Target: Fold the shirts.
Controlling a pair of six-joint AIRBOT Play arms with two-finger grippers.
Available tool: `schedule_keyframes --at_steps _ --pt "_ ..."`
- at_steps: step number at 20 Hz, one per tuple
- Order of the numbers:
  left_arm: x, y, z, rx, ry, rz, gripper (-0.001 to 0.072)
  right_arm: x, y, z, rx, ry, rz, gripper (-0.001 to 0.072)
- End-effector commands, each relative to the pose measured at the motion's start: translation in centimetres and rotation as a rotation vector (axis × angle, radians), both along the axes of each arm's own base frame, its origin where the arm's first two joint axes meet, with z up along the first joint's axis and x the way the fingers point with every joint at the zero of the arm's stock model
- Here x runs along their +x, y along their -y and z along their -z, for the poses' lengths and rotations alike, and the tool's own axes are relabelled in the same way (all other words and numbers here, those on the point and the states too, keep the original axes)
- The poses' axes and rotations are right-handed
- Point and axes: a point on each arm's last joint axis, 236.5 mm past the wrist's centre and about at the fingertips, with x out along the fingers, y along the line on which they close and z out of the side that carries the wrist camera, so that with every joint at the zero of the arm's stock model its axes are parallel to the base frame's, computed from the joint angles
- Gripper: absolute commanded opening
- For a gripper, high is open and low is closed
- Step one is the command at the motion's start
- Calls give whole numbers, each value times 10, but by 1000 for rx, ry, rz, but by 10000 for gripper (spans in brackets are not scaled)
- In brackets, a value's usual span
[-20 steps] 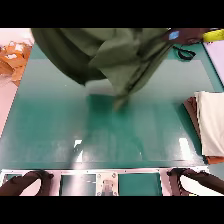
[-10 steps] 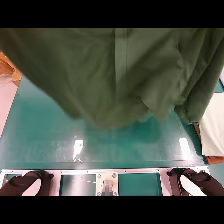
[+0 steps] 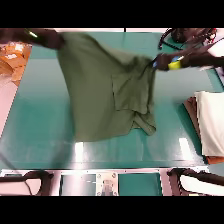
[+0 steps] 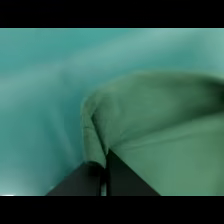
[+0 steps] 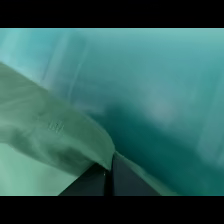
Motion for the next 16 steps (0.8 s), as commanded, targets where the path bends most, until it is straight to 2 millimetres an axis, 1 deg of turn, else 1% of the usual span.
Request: schedule_keyframes --at_steps 1,2,3,4,5,6,7,8,9,10,11,12,13,15,16 --pt "28 33 131 -112 -250 28 26 23 -5 136 56 -228 67 22" --pt "30 36 150 -109 -279 27 97 25 -7 155 64 -264 70 89" --pt "30 36 159 -113 -302 23 504 30 -3 164 63 -277 75 248" --pt "29 31 163 -116 -326 -1 708 35 7 160 64 -275 83 325" --pt "26 22 160 -115 -356 -10 705 37 20 150 59 -269 83 325" --pt "20 8 153 -110 -396 -9 705 35 37 135 49 -272 76 325" --pt "12 -5 145 -111 -439 -6 705 29 55 121 43 -282 70 325" --pt "4 -18 137 -118 -484 -8 704 18 75 108 43 -298 76 325" --pt "-3 -32 129 -126 -523 -16 680 6 89 99 45 -316 84 324" --pt "-10 -43 126 -128 -551 -18 401 -10 101 95 52 -343 105 300" --pt "-17 -52 124 -127 -577 -12 108 -28 110 95 56 -365 126 282" --pt "-24 -59 125 -127 -606 -4 44 -51 117 99 59 -401 163 283" --pt "-30 -62 126 -123 -630 3 23 -75 123 106 49 -439 194 284" --pt "-43 -62 129 -110 -677 28 24 -136 138 132 -9 -556 278 295" --pt "-51 -62 129 -107 -708 43 23 -162 140 144 -30 -602 319 321"
